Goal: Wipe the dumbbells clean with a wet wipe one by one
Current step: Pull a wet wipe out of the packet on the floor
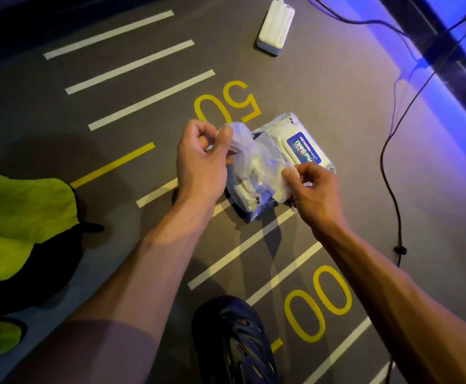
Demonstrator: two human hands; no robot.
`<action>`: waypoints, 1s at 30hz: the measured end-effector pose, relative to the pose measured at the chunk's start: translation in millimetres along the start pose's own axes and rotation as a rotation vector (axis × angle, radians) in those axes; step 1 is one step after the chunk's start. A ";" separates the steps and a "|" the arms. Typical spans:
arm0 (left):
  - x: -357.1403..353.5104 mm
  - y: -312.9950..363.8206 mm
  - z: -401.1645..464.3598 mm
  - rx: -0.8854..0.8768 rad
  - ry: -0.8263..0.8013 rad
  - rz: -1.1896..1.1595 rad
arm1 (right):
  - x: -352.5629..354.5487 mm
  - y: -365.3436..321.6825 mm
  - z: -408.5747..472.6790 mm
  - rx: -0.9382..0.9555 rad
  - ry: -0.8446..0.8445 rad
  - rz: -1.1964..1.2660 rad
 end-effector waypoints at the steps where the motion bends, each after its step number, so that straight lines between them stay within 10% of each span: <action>1: 0.0 5.6 1.0 -0.022 0.000 -0.018 | -0.1 1.0 -1.3 -0.008 0.003 -0.011; 16: 0.8 -10.0 -8.7 0.088 -0.119 0.188 | 21.3 -61.5 -12.3 0.242 0.214 0.252; 25: 49.6 12.7 -10.3 -0.066 0.009 0.281 | -4.4 -61.0 -11.1 0.561 0.009 -0.063; 30: 71.9 26.5 -24.2 -0.036 0.043 0.279 | -28.2 -48.5 7.0 0.724 -0.200 -0.639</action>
Point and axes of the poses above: each hand's wrist, its own z-axis towards the middle knuckle, its own x-axis out of the back of the hand, y = z × x, the point moved 1 cm from there along z, towards the middle knuckle
